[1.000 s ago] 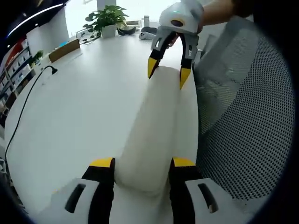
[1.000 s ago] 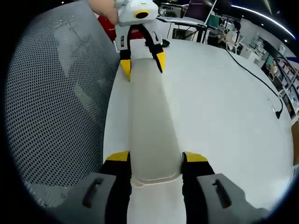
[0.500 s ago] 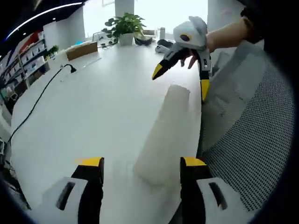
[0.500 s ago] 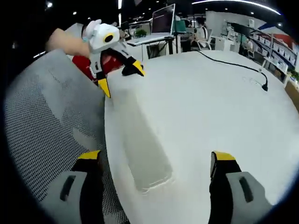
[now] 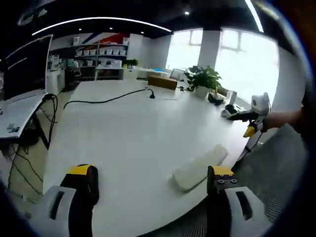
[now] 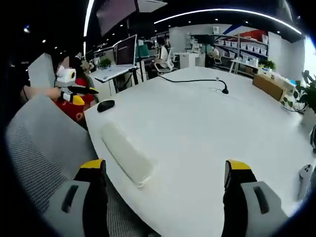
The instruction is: Arrange the utensils inside the cutlery case until each visible utensil rests in its matching compartment.
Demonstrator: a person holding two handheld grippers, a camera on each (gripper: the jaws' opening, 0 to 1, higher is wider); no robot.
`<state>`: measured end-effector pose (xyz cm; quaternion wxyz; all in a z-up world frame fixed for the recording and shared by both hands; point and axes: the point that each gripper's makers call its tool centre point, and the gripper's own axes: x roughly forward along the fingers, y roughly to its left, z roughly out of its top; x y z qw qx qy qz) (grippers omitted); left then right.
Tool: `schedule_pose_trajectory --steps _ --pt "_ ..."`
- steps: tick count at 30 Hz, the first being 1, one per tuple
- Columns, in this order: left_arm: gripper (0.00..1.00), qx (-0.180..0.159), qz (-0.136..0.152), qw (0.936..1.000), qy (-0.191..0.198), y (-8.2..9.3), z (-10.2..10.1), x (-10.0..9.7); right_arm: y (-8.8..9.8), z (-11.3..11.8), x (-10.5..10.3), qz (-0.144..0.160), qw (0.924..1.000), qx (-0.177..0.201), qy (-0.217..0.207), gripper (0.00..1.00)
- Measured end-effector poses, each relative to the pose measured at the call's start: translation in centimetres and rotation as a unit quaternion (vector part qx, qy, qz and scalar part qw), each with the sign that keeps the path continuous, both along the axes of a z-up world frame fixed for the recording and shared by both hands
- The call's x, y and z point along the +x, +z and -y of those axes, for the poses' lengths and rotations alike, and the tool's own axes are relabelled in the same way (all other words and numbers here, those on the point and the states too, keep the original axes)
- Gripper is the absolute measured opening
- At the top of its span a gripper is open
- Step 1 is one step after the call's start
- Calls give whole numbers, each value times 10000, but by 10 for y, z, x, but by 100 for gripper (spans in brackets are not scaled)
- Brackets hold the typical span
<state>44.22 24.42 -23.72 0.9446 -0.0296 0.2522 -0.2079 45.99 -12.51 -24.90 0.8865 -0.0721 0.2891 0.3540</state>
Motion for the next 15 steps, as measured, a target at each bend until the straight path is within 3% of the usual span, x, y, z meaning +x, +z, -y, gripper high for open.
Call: schedule_pose_trajectory --steps 2,4,7,9,11,12,13,15 --pt "100 46 49 9994 328 5 -15 -6 4 13 -1 61 9994 89 -317 99" --pt "100 9 68 9991 413 10 -20 -15 11 21 -4 175 9972 235 -690 99" --pt "100 -212 445 9958 775 32 -30 -19 10 36 -13 149 9923 317 -1191 99" --pt "100 -254 385 9943 963 33 -36 -24 12 38 -16 122 9916 306 -1253 99" --pt "100 -449 352 9927 1058 38 -35 -26 20 38 -15 421 9878 519 -1403 99" --pt "100 -514 435 9923 1042 44 -33 -26 18 37 -18 337 9876 532 -1440 99" --pt "100 -499 584 9913 1065 51 -33 -25 12 37 -23 68 9874 504 -1500 99" --pt "100 -435 635 9913 1070 53 -33 -26 17 30 -26 140 9892 488 -1376 99"
